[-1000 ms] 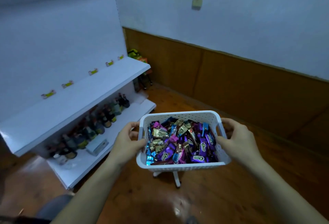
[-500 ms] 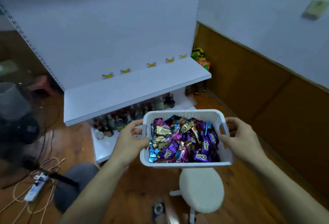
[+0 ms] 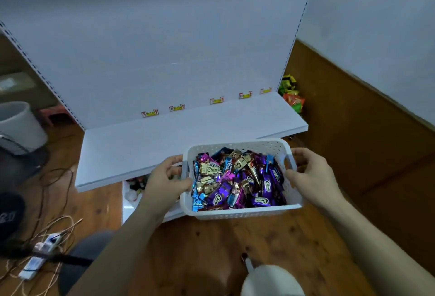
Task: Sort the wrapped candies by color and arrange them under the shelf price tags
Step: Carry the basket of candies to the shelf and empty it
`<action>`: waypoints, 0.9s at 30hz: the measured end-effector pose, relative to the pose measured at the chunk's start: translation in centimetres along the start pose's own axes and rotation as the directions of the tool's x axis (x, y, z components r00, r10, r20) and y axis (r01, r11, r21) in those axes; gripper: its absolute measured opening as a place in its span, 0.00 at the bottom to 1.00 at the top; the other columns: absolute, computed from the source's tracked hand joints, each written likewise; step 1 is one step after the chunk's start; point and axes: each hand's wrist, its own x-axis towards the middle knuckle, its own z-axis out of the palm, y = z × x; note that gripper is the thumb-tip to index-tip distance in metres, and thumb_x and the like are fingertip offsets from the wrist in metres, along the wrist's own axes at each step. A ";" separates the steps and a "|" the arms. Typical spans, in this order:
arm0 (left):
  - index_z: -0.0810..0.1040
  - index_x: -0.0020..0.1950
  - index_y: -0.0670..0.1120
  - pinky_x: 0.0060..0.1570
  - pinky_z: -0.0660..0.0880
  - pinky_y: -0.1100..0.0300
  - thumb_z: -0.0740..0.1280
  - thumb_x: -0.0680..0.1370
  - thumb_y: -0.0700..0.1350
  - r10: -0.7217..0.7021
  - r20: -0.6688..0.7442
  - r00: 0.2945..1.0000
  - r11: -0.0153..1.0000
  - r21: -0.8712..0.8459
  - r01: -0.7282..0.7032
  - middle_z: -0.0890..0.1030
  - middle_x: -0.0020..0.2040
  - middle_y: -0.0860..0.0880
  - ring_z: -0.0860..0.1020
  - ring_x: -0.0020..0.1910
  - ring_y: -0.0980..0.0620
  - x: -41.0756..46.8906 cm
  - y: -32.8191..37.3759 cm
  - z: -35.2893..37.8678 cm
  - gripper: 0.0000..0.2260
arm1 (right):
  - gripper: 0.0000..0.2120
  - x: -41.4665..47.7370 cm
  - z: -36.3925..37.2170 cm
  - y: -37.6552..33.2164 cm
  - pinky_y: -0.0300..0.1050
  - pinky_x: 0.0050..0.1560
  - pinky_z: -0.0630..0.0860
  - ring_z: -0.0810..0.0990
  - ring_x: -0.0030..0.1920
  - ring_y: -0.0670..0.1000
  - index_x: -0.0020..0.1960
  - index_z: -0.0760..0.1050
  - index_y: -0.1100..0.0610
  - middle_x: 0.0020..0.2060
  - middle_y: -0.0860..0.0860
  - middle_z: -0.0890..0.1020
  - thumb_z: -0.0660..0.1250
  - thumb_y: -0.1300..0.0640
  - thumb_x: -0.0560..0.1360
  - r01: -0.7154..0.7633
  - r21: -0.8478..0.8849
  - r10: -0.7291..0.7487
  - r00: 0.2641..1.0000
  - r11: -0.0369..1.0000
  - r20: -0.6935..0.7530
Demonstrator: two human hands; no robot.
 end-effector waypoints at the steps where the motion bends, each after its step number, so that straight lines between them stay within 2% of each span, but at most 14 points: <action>1: 0.77 0.59 0.52 0.33 0.79 0.59 0.69 0.75 0.28 -0.004 -0.010 1.000 1.000 -0.011 0.004 0.84 0.41 0.46 0.84 0.38 0.53 1.1 0.1 0.4 0.21 | 0.20 1.7 0.0 0.0 0.51 0.40 0.83 0.82 0.46 0.48 0.65 0.75 0.54 0.49 0.47 0.82 0.72 0.61 0.74 0.010 -0.007 -0.010 1.000 1.000 0.009; 3: 0.78 0.58 0.52 0.33 0.79 0.58 0.69 0.75 0.29 -0.006 -0.030 1.000 0.999 -0.034 0.005 0.84 0.38 0.48 0.84 0.36 0.53 3.3 0.0 1.5 0.21 | 0.20 5.1 0.1 0.2 0.55 0.42 0.84 0.82 0.44 0.47 0.65 0.76 0.53 0.47 0.45 0.82 0.72 0.61 0.74 0.040 -0.027 -0.039 0.999 0.999 0.035; 5: 0.77 0.57 0.55 0.34 0.80 0.55 0.70 0.76 0.30 0.000 -0.065 0.998 1.000 -0.031 -0.002 0.84 0.39 0.51 0.84 0.37 0.53 5.7 -0.3 2.7 0.21 | 0.21 8.9 0.3 0.9 0.57 0.42 0.83 0.82 0.43 0.48 0.65 0.76 0.53 0.45 0.45 0.82 0.73 0.61 0.73 0.072 -0.039 -0.069 0.996 0.997 0.058; 8: 0.79 0.61 0.53 0.36 0.80 0.54 0.71 0.75 0.32 0.003 -0.127 0.992 1.000 -0.007 -0.004 0.84 0.44 0.48 0.83 0.39 0.50 9.7 -1.2 5.4 0.21 | 0.22 14.6 0.7 2.8 0.58 0.42 0.83 0.83 0.40 0.50 0.67 0.75 0.54 0.43 0.47 0.82 0.73 0.61 0.74 0.107 -0.045 -0.103 0.991 0.993 0.086; 10: 0.79 0.59 0.55 0.37 0.79 0.54 0.72 0.75 0.34 0.010 -0.179 0.984 1.000 0.004 -0.010 0.83 0.47 0.45 0.82 0.41 0.48 11.9 -1.7 7.7 0.20 | 0.22 18.5 0.7 4.1 0.57 0.41 0.82 0.83 0.39 0.52 0.67 0.75 0.53 0.42 0.48 0.82 0.72 0.61 0.74 0.138 -0.026 -0.135 0.986 0.990 0.100; 14: 0.81 0.56 0.59 0.44 0.81 0.46 0.73 0.74 0.34 0.025 -0.287 0.958 1.000 0.016 -0.021 0.82 0.47 0.43 0.81 0.39 0.45 15.2 -2.4 11.1 0.21 | 0.24 25.4 1.1 5.8 0.56 0.43 0.82 0.84 0.38 0.54 0.68 0.74 0.55 0.43 0.50 0.83 0.72 0.60 0.73 0.223 -0.043 -0.213 0.963 0.974 0.164; 18: 0.82 0.57 0.53 0.39 0.78 0.52 0.71 0.74 0.31 -0.005 -0.370 0.929 1.000 -0.002 0.004 0.82 0.45 0.42 0.80 0.34 0.50 18.5 -3.7 12.6 0.19 | 0.23 29.9 3.1 6.9 0.51 0.43 0.80 0.82 0.39 0.51 0.67 0.76 0.56 0.42 0.46 0.81 0.72 0.60 0.73 0.242 -0.043 -0.226 0.946 0.969 0.232; 21: 0.82 0.56 0.53 0.33 0.77 0.58 0.69 0.75 0.31 0.006 -0.420 0.907 1.000 0.000 -0.007 0.82 0.47 0.41 0.79 0.33 0.54 21.8 -6.5 12.0 0.18 | 0.21 31.9 7.0 8.7 0.49 0.39 0.78 0.82 0.37 0.50 0.66 0.77 0.55 0.42 0.42 0.80 0.72 0.60 0.73 0.270 -0.040 -0.253 0.936 0.962 0.244; 25: 0.81 0.52 0.57 0.35 0.78 0.50 0.68 0.76 0.33 0.063 -0.454 0.889 0.997 -0.008 -0.074 0.80 0.47 0.44 0.81 0.31 0.55 25.8 -11.7 11.5 0.18 | 0.17 33.8 13.3 13.3 0.47 0.35 0.76 0.83 0.35 0.52 0.61 0.77 0.50 0.41 0.44 0.81 0.70 0.60 0.73 0.313 0.010 -0.311 0.938 0.950 0.157; 27: 0.81 0.51 0.56 0.32 0.75 0.56 0.68 0.76 0.31 0.125 -0.469 0.874 0.991 0.027 -0.128 0.79 0.42 0.48 0.77 0.27 0.55 27.6 -14.9 11.6 0.18 | 0.15 34.7 16.2 15.4 0.48 0.36 0.77 0.83 0.36 0.54 0.58 0.77 0.47 0.41 0.45 0.81 0.69 0.59 0.73 0.336 0.041 -0.338 0.934 0.941 0.112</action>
